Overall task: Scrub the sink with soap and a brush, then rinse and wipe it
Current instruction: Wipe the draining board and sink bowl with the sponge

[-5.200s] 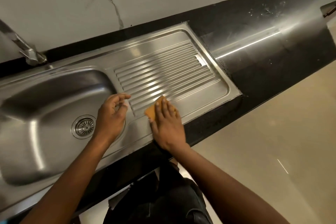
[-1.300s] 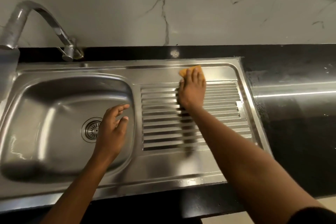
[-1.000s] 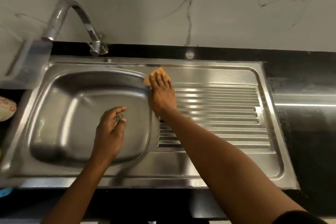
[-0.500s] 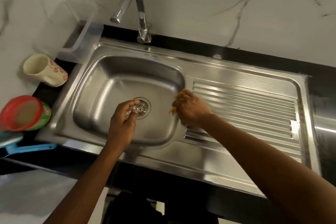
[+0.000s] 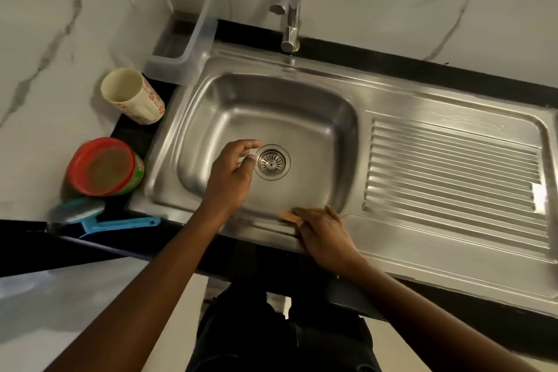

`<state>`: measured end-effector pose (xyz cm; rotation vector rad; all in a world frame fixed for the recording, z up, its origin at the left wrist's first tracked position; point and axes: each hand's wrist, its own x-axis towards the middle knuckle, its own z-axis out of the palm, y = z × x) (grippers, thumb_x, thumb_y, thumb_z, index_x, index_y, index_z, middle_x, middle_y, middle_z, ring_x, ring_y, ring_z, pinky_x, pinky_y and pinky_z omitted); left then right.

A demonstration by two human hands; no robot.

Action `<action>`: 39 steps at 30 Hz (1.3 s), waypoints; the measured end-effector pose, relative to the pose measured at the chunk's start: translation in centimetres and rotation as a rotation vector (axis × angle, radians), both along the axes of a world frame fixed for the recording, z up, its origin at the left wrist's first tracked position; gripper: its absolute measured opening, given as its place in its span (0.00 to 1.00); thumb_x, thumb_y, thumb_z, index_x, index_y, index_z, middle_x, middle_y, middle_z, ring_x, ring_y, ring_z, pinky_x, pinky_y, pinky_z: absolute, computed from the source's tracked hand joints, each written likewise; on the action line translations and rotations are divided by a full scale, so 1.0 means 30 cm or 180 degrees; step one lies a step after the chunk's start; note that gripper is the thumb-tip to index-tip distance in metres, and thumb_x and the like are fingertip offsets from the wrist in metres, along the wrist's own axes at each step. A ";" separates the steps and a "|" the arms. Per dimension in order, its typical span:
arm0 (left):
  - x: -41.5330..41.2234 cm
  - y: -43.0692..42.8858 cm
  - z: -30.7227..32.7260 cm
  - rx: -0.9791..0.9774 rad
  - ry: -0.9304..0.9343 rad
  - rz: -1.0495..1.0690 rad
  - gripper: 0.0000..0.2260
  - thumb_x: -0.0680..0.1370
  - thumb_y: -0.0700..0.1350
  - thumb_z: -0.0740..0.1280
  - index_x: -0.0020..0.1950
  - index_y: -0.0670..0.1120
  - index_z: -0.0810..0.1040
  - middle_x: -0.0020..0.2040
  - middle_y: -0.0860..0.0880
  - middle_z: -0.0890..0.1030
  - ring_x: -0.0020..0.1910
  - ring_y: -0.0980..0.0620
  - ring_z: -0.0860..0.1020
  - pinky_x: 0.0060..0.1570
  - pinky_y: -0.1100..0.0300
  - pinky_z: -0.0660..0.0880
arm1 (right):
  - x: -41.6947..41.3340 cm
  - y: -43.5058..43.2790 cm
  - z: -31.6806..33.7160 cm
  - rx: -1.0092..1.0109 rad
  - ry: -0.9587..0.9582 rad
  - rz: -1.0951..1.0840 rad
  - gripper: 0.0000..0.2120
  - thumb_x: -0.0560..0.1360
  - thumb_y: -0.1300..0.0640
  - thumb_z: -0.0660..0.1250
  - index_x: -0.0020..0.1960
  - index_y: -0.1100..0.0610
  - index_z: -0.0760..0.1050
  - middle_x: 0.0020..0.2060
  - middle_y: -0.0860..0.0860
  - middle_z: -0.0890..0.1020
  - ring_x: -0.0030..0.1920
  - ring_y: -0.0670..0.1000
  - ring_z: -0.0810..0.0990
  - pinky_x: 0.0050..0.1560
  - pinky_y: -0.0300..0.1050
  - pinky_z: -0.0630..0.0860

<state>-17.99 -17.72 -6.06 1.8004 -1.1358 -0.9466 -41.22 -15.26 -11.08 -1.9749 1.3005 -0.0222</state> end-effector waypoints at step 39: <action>0.428 0.110 -0.004 0.0010 0.0192 0.0187 0.15 0.83 0.42 0.63 0.65 0.53 0.82 0.66 0.57 0.80 0.64 0.63 0.78 0.59 0.70 0.73 | 0.812 -0.136 -0.055 0.0947 0.0256 0.1044 0.24 0.86 0.41 0.54 0.70 0.58 0.67 0.59 0.59 0.78 0.56 0.61 0.80 0.59 0.58 0.77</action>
